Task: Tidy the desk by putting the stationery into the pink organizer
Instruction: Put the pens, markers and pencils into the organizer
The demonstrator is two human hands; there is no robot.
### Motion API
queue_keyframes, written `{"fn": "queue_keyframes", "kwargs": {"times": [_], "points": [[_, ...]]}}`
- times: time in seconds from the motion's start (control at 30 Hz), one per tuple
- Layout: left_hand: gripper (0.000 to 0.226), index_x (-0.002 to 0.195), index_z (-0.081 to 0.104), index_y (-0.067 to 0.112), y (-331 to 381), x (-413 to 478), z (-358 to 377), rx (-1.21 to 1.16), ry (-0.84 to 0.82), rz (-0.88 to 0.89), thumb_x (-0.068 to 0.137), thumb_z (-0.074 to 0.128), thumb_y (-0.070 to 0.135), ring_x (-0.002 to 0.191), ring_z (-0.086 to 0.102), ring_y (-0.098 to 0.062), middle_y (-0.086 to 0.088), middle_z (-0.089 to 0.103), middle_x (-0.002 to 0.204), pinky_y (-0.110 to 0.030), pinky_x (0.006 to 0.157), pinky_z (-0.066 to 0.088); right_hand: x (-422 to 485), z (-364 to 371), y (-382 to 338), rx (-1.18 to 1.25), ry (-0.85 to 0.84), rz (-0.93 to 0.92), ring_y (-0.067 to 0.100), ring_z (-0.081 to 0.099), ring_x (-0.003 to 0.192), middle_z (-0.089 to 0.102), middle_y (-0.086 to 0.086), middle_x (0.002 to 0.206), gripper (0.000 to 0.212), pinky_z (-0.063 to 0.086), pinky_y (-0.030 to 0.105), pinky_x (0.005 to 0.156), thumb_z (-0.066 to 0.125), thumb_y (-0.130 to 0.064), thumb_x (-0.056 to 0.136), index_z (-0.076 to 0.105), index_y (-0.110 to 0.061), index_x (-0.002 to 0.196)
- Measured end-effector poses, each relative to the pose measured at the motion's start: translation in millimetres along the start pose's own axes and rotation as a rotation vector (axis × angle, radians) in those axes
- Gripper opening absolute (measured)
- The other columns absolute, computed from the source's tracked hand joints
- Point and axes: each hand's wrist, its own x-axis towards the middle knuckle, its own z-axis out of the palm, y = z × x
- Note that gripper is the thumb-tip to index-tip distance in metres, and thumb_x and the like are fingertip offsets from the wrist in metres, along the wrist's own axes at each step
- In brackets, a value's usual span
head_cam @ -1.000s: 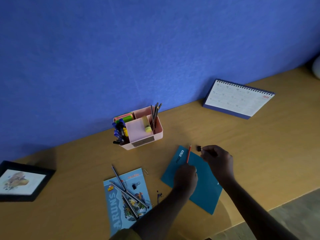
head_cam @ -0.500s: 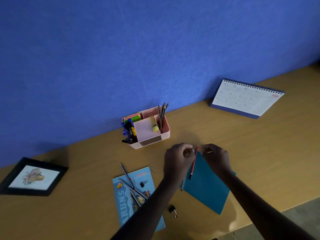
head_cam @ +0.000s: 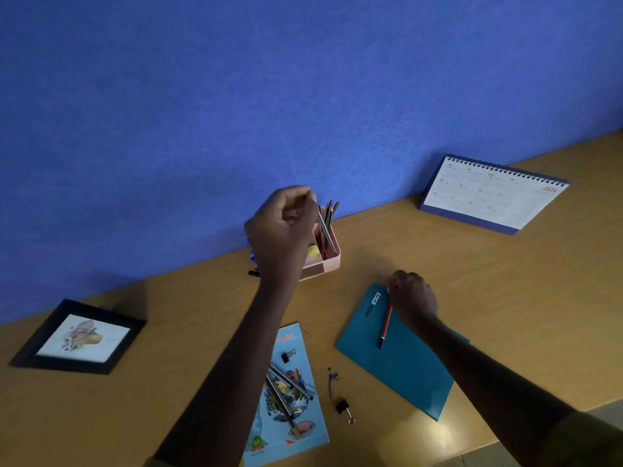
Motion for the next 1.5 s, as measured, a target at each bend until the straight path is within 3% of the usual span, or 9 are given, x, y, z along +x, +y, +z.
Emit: {"fn": "queue_keyframes", "kwargs": {"times": [0.17,0.3,0.47,0.6,0.8,1.0,1.3,1.43,1.5], "points": [[0.011,0.104,0.082,0.007,-16,20,5,0.025,0.037,0.026,0.094,0.079,0.011,0.085,0.077,-0.006,0.006,0.081,0.092,-0.018,0.079,0.059,1,0,-4,-0.025,0.011,0.025,0.038,0.070,0.096,0.070,0.016,0.108,0.016,0.043,0.034,0.069,0.057,-0.022,0.105,0.066,-0.012,0.115],[0.010,0.103,0.082,0.009,-34,20,20,0.096,-0.016,0.030,0.094,0.078,0.013,0.083,0.076,-0.003,0.008,0.080,0.090,-0.014,0.076,0.057,-1,0,-3,-0.010,0.037,0.033,0.040,0.071,0.095,0.071,0.018,0.107,0.018,0.043,0.035,0.067,0.054,-0.018,0.105,0.066,-0.010,0.114],[0.013,0.103,0.082,0.011,-63,16,36,0.189,-0.130,0.019,0.093,0.078,0.019,0.081,0.075,-0.002,0.008,0.080,0.090,-0.025,0.075,0.063,-3,-4,-3,0.065,0.053,0.035,0.041,0.069,0.089,0.071,0.018,0.102,0.018,0.047,0.037,0.066,0.054,-0.013,0.100,0.069,-0.009,0.108],[0.012,0.101,0.082,0.011,-78,11,47,0.241,-0.173,0.005,0.094,0.079,0.019,0.079,0.074,-0.002,0.006,0.081,0.089,-0.026,0.071,0.063,-6,-7,-5,0.131,0.079,0.022,0.033,0.059,0.074,0.072,0.017,0.095,0.016,0.050,0.039,0.065,0.057,-0.008,0.098,0.072,-0.007,0.102],[0.015,0.104,0.082,0.013,-88,10,56,0.307,-0.241,-0.042,0.097,0.075,0.024,0.081,0.076,-0.007,0.004,0.081,0.092,-0.035,0.071,0.065,-13,-16,-14,0.272,0.149,-0.050,0.019,0.065,0.075,0.076,0.007,0.096,0.020,0.049,0.030,0.065,0.067,-0.016,0.098,0.075,-0.012,0.116],[0.017,0.108,0.083,0.011,-90,18,63,0.330,-0.257,-0.017,0.098,0.076,0.023,0.084,0.077,-0.011,0.001,0.082,0.094,-0.039,0.073,0.066,-21,-36,-34,0.396,0.186,-0.112,0.008,0.069,0.074,0.073,-0.005,0.092,0.015,0.061,0.040,0.065,0.068,-0.021,0.098,0.074,-0.023,0.110],[0.024,0.117,0.082,0.011,-96,19,62,0.331,-0.230,-0.025,0.099,0.075,0.026,0.091,0.078,-0.010,0.000,0.083,0.103,-0.033,0.078,0.066,-7,-81,-78,0.550,0.333,-0.323,0.001,0.070,0.082,0.075,-0.006,0.097,0.018,0.060,0.024,0.073,0.074,-0.015,0.097,0.075,-0.015,0.115],[0.019,0.109,0.083,0.010,-89,20,54,0.295,-0.180,-0.034,0.098,0.075,0.022,0.083,0.073,-0.004,-0.002,0.083,0.096,-0.010,0.072,0.053,2,-98,-101,0.656,0.375,-0.375,0.003,0.073,0.081,0.077,-0.006,0.094,0.019,0.060,0.022,0.071,0.075,-0.016,0.097,0.075,-0.013,0.116],[0.014,0.102,0.084,0.010,-87,18,49,0.255,-0.149,-0.029,0.098,0.075,0.019,0.076,0.070,-0.001,0.001,0.082,0.089,-0.015,0.068,0.057,8,-104,-112,0.711,0.394,-0.395,0.004,0.075,0.083,0.078,-0.006,0.096,0.019,0.061,0.025,0.074,0.076,-0.018,0.097,0.075,-0.015,0.116]]}}
